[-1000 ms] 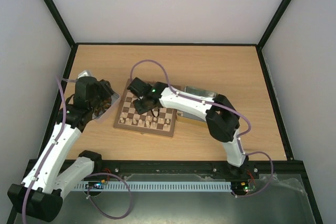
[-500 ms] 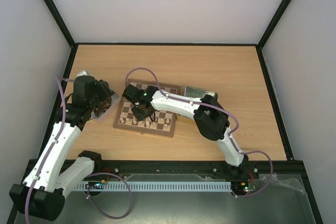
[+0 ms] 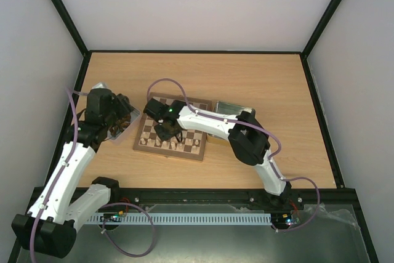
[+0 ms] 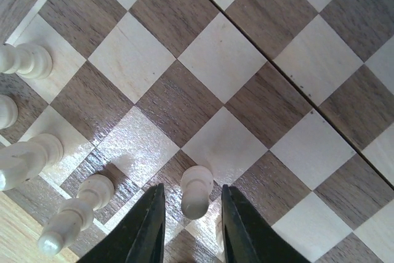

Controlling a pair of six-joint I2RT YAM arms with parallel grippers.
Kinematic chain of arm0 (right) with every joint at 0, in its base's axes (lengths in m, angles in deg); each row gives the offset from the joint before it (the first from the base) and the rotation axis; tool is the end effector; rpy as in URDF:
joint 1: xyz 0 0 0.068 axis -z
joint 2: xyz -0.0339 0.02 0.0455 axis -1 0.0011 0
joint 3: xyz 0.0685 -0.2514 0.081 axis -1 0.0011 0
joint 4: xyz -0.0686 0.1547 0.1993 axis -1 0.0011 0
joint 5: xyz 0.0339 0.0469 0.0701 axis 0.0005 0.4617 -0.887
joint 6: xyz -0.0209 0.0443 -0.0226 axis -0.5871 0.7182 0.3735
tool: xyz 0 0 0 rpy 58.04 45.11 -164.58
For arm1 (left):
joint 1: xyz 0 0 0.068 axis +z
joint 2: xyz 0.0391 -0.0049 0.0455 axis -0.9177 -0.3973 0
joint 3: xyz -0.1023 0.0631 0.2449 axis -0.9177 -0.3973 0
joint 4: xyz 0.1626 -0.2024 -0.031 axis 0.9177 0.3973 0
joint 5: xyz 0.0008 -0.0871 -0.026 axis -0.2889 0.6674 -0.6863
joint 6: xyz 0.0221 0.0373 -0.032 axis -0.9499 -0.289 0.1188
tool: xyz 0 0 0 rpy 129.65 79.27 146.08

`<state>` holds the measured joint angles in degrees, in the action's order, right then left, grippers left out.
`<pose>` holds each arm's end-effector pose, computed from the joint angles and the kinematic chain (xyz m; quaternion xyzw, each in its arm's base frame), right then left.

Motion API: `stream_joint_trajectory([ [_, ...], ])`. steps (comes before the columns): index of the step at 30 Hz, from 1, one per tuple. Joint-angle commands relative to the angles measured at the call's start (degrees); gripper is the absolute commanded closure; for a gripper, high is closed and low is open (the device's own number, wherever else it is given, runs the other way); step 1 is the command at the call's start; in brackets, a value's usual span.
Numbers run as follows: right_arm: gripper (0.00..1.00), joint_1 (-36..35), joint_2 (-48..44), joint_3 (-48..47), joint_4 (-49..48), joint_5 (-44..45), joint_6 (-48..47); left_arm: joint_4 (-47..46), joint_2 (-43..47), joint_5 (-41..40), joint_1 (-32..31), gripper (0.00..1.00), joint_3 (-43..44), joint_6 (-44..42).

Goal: Set up the chess pieces on the board
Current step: Place the chess piece on the chessboard, then pick up the chess piece from the storage box.

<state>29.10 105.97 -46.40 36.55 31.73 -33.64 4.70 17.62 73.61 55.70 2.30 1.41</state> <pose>0.2204 0.4005 0.1985 -0.3202 0.9283 0.1517 0.1127 0.1886 -0.0318 0.3163 -0.2431 0.8365 -0.1592 0.4645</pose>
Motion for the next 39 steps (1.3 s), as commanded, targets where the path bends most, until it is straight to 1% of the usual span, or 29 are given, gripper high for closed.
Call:
stream_joint_trajectory([
  [1,0.74,-0.17,-3.84,-1.49,-0.14,3.17,2.34,0.04,-0.34,0.93,0.43,0.36,0.62,-0.69],
  [4,0.74,0.75,-6.27,0.37,-2.27,5.40,4.56,0.00,-0.31,1.31,0.44,0.35,0.71,-0.68],
  [7,0.72,3.13,-11.84,5.88,-7.20,9.64,8.58,-0.74,-0.26,3.44,0.44,0.35,0.56,-1.39],
  [12,0.65,11.06,-25.47,22.88,-15.88,15.46,17.65,-4.05,-0.27,9.42,0.48,0.34,-0.80,-3.38],
  [16,0.57,18.46,-35.32,36.62,-17.50,20.02,22.20,-6.06,-1.28,12.57,0.35,0.34,-1.32,-4.38],
  [19,0.51,24.36,-39.07,43.66,-18.45,19.77,23.07,-7.24,-2.48,14.31,0.35,0.33,-1.31,-4.74],
  [22,0.50,27.82,-39.12,47.57,-20.16,17.55,22.97,-8.24,-3.82,15.45,0.35,0.34,-1.14,-4.69],
  [24,0.49,29.15,-37.70,48.33,-21.16,16.38,22.84,-8.61,-4.55,16.23,0.35,0.34,-0.98,-4.43],
  [27,0.48,30.00,-34.54,48.60,-22.61,16.13,22.75,-8.91,-5.20,16.86,0.27,0.34,-0.92,-3.89],
  [33,0.49,30.31,-31.23,49.81,-25.59,15.83,23.58,-8.57,-5.59,16.56,0.26,0.34,-1.52,-2.46],
  [35,0.50,30.34,-29.79,49.56,-25.83,15.89,24.14,-8.51,-5.86,16.64,0.27,0.34,-1.66,-2.26],
  [39,0.56,30.47,-27.77,49.59,-25.33,17.45,25.82,-8.56,-6.27,16.92,0.26,0.34,-1.48,-2.10],
])
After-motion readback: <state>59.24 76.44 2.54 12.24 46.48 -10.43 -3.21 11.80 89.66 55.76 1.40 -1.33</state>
